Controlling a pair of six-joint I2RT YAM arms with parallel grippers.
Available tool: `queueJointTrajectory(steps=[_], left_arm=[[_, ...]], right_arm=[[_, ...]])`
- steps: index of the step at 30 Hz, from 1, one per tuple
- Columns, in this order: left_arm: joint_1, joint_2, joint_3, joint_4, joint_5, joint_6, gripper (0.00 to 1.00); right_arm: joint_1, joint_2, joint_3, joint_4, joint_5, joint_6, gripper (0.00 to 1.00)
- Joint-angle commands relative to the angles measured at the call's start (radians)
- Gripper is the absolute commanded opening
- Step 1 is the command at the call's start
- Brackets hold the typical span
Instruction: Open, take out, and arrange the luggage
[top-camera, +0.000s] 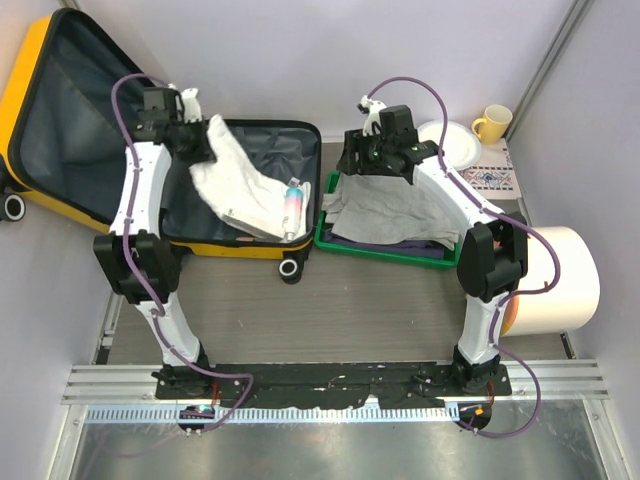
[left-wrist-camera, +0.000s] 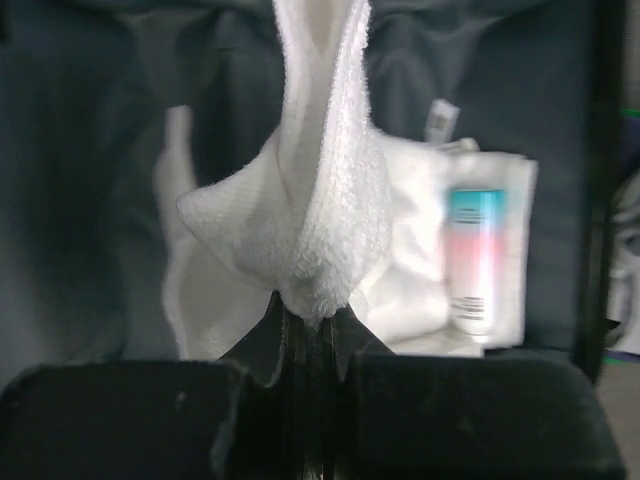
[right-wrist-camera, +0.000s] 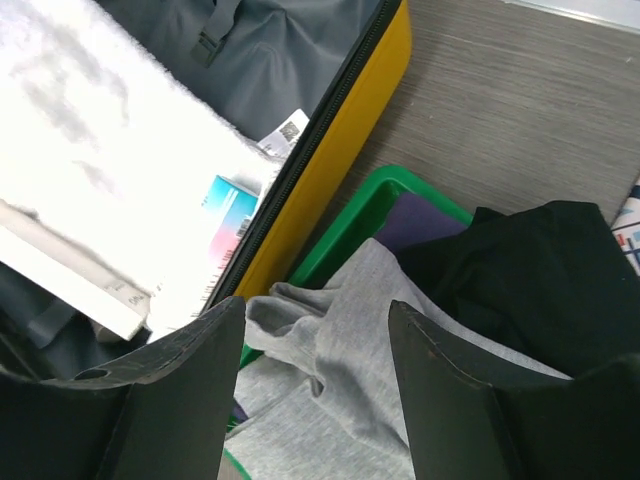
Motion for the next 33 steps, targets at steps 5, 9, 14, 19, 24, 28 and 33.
queueJointTrajectory(steps=[5,9,14,19,24,28,33], left_arm=[[-0.257,-0.002,0.03,0.005,0.163,-0.102,0.0],[-0.38,0.032,0.005,0.068,0.177,-0.149,0.0],[-0.555,0.104,0.014,0.155,0.183,-0.149,0.0],[-0.655,0.13,0.026,0.163,0.195,-0.097,0.0],[-0.68,0.089,-0.059,0.23,0.2,-0.074,0.0],[-0.695,0.064,-0.124,0.327,0.188,-0.07,0.0],[-0.7,0.065,-0.152,0.352,0.166,-0.045,0.04]], right_arm=[[-0.052,-0.047,0.034,0.032,-0.142,0.202,0.68],[-0.1,-0.063,-0.016,0.021,-0.2,0.269,0.68],[-0.141,-0.089,-0.084,0.021,-0.237,0.323,0.68],[-0.16,-0.104,-0.15,0.023,-0.245,0.343,0.68],[-0.164,-0.121,-0.223,0.071,-0.323,0.434,0.69],[-0.166,-0.115,-0.248,0.145,-0.375,0.528,0.7],[-0.181,-0.13,-0.227,0.145,-0.401,0.567,0.72]])
